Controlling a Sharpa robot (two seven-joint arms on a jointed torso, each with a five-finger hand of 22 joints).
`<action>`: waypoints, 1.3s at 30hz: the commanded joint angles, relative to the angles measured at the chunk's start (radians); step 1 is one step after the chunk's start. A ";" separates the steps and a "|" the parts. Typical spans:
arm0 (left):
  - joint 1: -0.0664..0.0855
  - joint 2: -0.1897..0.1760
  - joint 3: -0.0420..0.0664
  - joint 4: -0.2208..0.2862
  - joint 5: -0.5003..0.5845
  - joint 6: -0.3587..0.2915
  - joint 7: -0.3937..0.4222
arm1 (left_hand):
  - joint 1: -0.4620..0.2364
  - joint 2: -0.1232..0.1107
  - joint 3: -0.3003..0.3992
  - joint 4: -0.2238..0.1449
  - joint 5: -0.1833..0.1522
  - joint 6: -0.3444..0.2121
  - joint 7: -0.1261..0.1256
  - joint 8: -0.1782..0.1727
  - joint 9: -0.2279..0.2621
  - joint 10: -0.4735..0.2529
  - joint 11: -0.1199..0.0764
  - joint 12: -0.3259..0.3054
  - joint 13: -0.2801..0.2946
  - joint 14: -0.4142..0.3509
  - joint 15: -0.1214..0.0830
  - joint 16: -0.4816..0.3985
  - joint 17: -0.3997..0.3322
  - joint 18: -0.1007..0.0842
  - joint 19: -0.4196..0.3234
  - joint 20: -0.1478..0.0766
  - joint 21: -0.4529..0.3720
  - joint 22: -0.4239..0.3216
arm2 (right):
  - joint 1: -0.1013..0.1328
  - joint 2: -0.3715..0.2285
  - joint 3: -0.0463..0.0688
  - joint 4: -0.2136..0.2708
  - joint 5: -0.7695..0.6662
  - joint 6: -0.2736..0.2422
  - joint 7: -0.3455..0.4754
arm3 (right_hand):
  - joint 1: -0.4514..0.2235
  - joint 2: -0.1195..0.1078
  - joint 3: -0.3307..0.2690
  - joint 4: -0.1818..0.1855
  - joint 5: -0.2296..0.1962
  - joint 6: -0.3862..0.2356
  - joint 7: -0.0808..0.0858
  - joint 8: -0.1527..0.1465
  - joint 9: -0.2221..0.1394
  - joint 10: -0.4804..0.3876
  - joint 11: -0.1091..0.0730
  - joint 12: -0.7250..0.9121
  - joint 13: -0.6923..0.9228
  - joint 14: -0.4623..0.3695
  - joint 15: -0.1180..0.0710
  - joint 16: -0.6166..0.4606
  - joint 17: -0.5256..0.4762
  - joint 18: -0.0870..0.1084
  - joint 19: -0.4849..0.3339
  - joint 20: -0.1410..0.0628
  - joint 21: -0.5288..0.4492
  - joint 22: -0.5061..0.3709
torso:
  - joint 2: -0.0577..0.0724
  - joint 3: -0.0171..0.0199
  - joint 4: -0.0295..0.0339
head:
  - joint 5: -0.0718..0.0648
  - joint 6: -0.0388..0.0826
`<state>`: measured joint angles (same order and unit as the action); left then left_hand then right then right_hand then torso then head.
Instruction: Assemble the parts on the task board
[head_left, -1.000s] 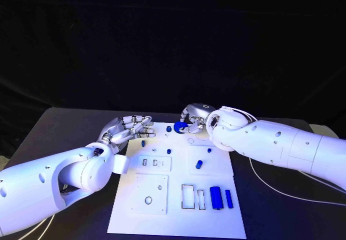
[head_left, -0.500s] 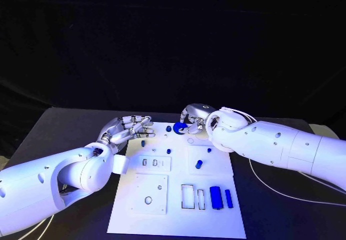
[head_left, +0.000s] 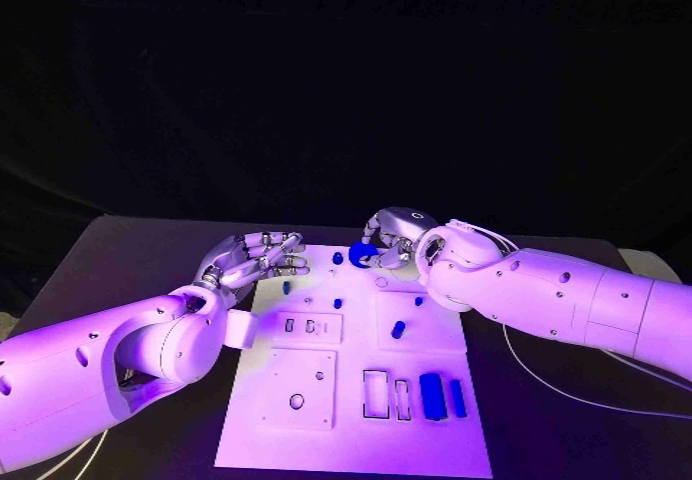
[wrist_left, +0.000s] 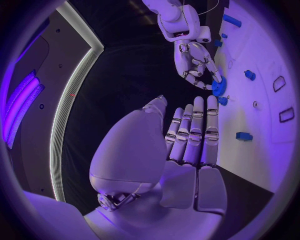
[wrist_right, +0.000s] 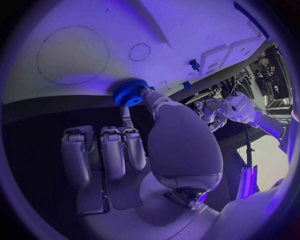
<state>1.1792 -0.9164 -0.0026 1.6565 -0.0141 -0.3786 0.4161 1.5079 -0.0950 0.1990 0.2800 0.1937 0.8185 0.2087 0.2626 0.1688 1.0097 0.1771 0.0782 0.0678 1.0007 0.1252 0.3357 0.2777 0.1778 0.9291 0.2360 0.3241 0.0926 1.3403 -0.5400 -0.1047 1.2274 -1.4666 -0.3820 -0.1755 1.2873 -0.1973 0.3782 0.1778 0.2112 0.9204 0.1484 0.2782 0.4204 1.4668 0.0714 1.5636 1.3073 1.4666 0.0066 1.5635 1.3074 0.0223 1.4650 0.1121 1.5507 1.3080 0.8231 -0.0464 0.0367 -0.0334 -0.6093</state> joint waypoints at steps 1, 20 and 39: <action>0.001 0.001 0.001 0.001 -0.001 0.002 0.007 | -0.008 0.000 0.008 0.000 -0.004 -0.007 0.029 -0.004 -0.002 0.000 0.005 -0.003 -0.001 0.001 0.004 -0.005 0.001 0.006 0.009 0.001 0.000 -0.001 | 0.000 -0.017 0.002 0.037 -0.031 -0.058 -0.015 | -0.005 -0.002 0.003 -0.001 0.000 0.003 -0.002 -0.001 0.000 0.102 -0.005 0.006 0.262 0.100 -0.009 0.003 0.244 -0.017 0.094 -0.007 0.005 0.246 | 0.000 0.0002 0.0003 | 0.002 0.000; 0.001 -0.009 0.001 0.000 -0.002 -0.006 0.019 | -0.006 -0.001 0.011 -0.001 -0.004 -0.006 0.028 -0.004 -0.002 0.001 0.005 -0.004 -0.001 0.000 0.004 -0.006 0.002 0.006 0.009 0.001 0.000 -0.002 | 0.004 -0.073 0.010 0.218 -0.070 -0.076 -0.033 | -0.007 -0.007 0.002 -0.001 -0.003 0.004 -0.003 -0.001 0.001 0.104 -0.005 0.007 0.263 0.101 -0.009 0.004 0.246 -0.019 0.099 -0.007 0.011 0.253 | 0.000 -0.0017 0.0007 | 0.002 0.000; 0.001 -0.013 0.003 -0.001 0.000 -0.036 0.052 | -0.002 -0.001 0.016 -0.004 -0.003 -0.002 0.027 -0.002 -0.001 0.006 0.003 -0.003 0.000 -0.003 0.004 -0.008 0.004 0.006 0.008 0.001 -0.002 -0.003 | -0.012 0.009 -0.002 0.164 -0.062 -0.043 -0.029 | -0.010 -0.005 0.002 0.001 -0.003 0.004 -0.003 -0.002 0.001 0.103 -0.005 0.006 0.262 0.100 -0.010 0.003 0.243 -0.018 0.096 -0.008 0.008 0.249 | 0.000 -0.0024 0.0006 | 0.003 -0.003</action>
<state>1.1792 -0.9299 -0.0006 1.6531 -0.0142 -0.4052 0.4413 1.5079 -0.0950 0.2073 0.2773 0.1937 0.8185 0.2088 0.2627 0.1679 1.0097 0.1771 0.0782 0.0678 1.0007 0.1252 0.3317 0.2800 0.1778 0.9291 0.2360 0.3241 0.0909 1.3291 -0.5337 -0.1063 1.3956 -1.5201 -0.4449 -0.2026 1.2832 -0.2015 0.3780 0.1779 0.2108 0.9199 0.1485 0.2771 0.4205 1.4667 0.0715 1.5674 1.3080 1.4629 0.0032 1.5635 1.3080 0.0223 1.4646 0.1125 1.5586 1.3075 0.8233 -0.0488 0.0380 -0.0301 -0.6114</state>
